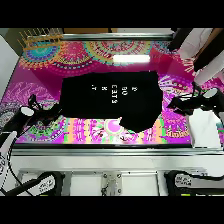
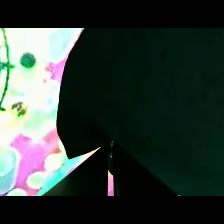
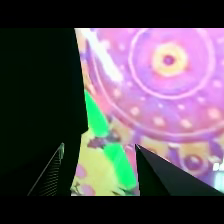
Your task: Fold the clothes and pants, and hang the long-sleeved shirts on hangers.
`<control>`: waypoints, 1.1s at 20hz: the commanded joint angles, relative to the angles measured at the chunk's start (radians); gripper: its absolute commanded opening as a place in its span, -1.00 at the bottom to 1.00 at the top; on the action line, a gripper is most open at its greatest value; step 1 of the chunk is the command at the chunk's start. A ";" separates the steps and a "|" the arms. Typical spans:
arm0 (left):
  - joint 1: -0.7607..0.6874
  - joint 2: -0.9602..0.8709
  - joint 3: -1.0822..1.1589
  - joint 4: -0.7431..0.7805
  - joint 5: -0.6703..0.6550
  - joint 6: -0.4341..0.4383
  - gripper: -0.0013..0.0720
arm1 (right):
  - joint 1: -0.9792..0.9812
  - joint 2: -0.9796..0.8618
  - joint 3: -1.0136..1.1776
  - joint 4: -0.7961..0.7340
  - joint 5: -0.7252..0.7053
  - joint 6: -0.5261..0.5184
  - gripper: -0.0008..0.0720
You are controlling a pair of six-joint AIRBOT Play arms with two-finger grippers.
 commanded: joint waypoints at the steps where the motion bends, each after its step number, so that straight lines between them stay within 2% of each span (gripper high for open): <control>1: 0.002 0.002 0.001 0.000 0.001 0.013 -0.95 | 0.049 -0.125 0.000 0.114 -0.023 -0.079 0.37; 7: 0.002 0.002 0.001 0.000 0.009 0.013 -0.95 | 0.140 -0.153 0.002 0.121 -0.101 -0.088 0.36; 8: 0.002 0.002 0.001 -0.001 0.011 0.013 -0.95 | 0.146 -0.152 0.003 0.121 -0.103 -0.107 0.00; 9: 0.002 0.002 0.001 0.000 0.011 0.013 -0.95 | 0.147 -0.149 0.003 0.121 -0.102 -0.131 -0.59; 10: 0.002 0.002 0.001 0.000 0.011 0.013 -0.95 | 0.146 -0.142 0.003 0.120 -0.103 -0.131 -0.82; 11: 0.002 0.002 0.001 -0.001 0.011 0.013 -0.95 | 0.144 -0.126 0.004 0.116 -0.106 -0.131 -0.94; 16: 0.009 0.122 0.065 0.001 0.009 0.010 -0.95 | 0.143 0.060 0.131 0.004 -0.081 -0.130 -0.94; 22: 0.078 0.444 0.494 0.002 -0.042 0.014 -0.95 | 0.143 0.401 0.483 -0.020 -0.069 -0.130 -0.94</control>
